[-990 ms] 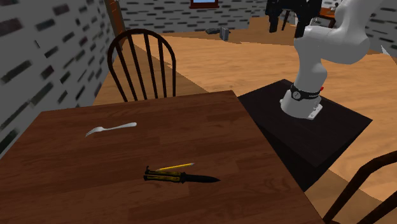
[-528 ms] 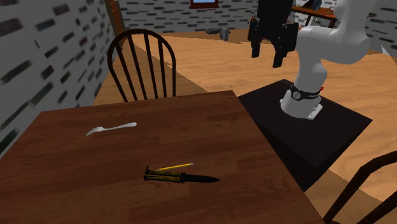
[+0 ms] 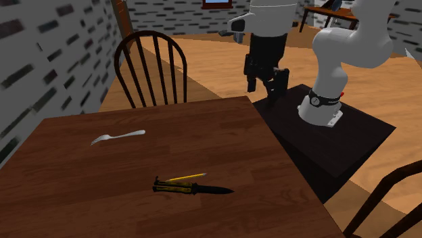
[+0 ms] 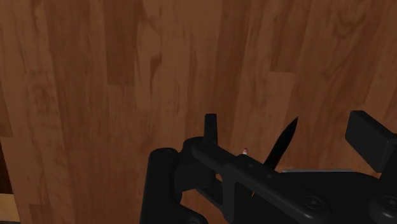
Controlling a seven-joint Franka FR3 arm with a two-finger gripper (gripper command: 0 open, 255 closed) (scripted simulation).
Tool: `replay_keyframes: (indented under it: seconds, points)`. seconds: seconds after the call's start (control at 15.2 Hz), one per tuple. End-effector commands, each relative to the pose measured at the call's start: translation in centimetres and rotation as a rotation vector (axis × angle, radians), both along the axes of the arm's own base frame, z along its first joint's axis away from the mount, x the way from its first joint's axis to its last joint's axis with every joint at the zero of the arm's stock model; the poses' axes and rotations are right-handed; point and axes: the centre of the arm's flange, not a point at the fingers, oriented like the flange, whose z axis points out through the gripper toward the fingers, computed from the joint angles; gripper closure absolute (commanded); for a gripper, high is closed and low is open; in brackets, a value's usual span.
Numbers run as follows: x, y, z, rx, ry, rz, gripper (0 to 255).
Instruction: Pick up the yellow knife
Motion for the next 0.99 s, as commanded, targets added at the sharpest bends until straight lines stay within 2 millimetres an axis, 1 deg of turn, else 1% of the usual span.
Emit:
replay_keyframes:
  seconds: [0.0, 0.92]
  points:
    - [2.1, 0.2, -1.6, -0.005, -0.005, -0.005, 0]
    - [15.4, 1.9, -13.9, -0.039, -0.03, -0.037, 0]
